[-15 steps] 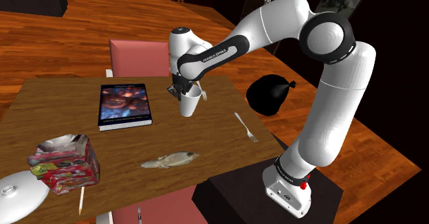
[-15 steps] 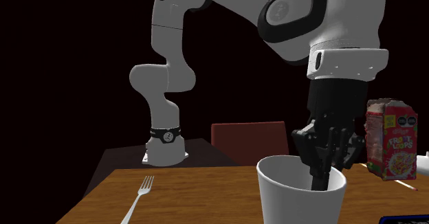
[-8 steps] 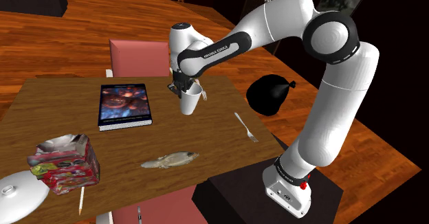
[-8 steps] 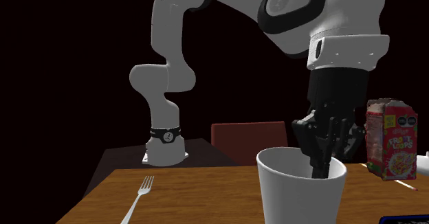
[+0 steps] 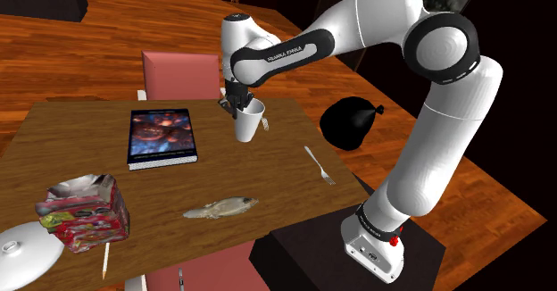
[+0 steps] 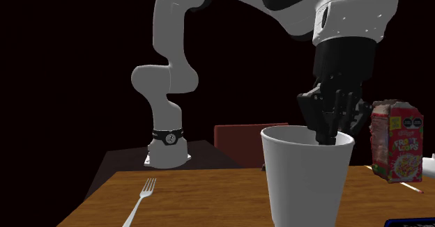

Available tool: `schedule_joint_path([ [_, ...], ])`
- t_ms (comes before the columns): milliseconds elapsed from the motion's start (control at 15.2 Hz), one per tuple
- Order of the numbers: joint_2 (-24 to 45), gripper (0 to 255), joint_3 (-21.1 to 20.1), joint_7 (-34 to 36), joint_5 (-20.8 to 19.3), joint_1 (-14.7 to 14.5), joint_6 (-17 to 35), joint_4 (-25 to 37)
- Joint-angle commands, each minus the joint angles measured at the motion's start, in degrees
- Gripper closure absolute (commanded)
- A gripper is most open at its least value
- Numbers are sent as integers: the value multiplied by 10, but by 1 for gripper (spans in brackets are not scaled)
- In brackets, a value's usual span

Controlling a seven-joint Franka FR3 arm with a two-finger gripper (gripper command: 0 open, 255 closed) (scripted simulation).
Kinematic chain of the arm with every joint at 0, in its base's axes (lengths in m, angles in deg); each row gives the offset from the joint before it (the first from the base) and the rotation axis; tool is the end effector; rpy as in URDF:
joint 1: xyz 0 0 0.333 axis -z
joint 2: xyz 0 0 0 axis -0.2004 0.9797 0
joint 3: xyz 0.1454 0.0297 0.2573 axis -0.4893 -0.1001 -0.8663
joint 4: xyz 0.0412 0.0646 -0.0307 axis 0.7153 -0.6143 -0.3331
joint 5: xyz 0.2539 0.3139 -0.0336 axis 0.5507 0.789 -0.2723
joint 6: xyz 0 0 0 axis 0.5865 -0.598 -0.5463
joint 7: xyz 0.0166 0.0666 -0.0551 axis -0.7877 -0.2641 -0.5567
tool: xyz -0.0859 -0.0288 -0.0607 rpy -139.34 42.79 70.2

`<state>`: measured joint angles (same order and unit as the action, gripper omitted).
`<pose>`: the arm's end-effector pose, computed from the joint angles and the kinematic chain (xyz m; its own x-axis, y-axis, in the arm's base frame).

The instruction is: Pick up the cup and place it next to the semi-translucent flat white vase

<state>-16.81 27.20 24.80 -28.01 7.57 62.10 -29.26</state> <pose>0.5731 0.1782 0.3282 0.9964 -0.0814 0.0231 -0.0839 -0.9859 0.1448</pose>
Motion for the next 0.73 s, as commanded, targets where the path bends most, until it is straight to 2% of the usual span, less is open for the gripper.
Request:
schedule_joint_path([
  [0, -8, 255, -1, -4, 4, 0, -14, 6],
  [660, -39, 255, -5, -22, 20, 2, -81, 46],
])
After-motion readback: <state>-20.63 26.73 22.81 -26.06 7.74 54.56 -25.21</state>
